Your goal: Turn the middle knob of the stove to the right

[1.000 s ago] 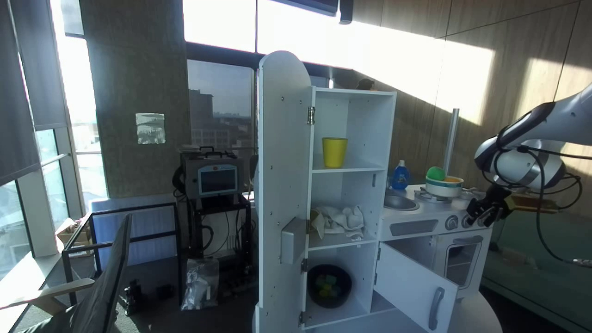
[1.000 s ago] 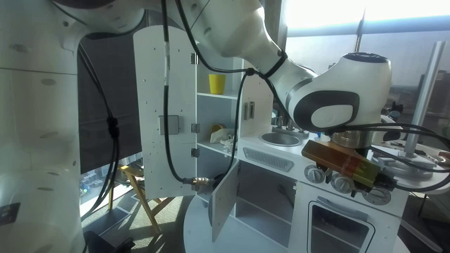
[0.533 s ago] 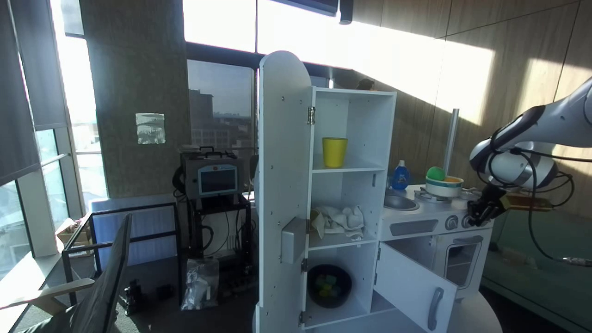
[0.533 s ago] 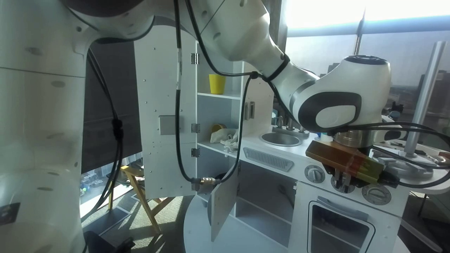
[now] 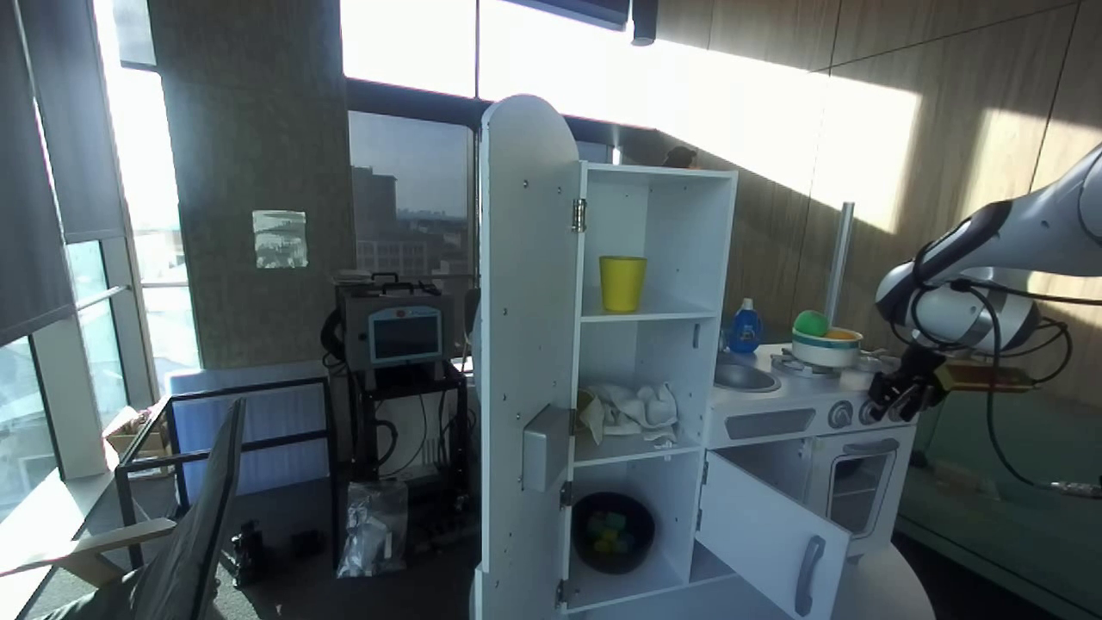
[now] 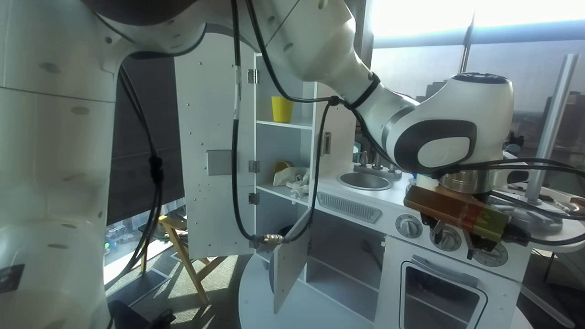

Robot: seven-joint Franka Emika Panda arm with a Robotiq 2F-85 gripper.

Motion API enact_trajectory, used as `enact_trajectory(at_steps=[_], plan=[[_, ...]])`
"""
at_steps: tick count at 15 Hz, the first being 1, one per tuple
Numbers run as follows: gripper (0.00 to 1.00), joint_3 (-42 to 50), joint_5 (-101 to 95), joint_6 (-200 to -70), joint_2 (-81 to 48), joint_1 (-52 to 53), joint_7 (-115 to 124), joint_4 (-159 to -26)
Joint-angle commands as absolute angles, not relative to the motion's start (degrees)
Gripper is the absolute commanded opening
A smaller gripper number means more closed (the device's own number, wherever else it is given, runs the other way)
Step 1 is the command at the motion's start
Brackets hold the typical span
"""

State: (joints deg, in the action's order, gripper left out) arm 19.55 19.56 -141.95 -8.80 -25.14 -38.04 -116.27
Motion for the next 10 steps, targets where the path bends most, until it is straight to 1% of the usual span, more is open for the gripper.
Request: enact_trajectory(at_steps=[1, 2, 3, 4, 8, 9, 10], plan=[[0.80, 18.7, 18.3, -141.7, -10.3, -25.5, -36.6, -113.4], [0.52, 18.7, 18.2, -141.7, -10.4, -25.5, -36.7, -113.3], [0.55, 18.6, 18.0, -141.6, -10.5, -25.5, -36.7, -113.1], [0.53, 18.6, 17.8, -141.6, -10.5, -25.5, -36.7, -113.1], [0.23, 18.0, 17.9, -140.3, -10.4, -25.3, -37.3, -113.1], [0.18, 17.8, 18.0, -140.2, -10.3, -25.3, -37.4, -113.1], [0.16, 17.7, 17.9, -140.0, -10.3, -25.2, -37.4, -113.2]])
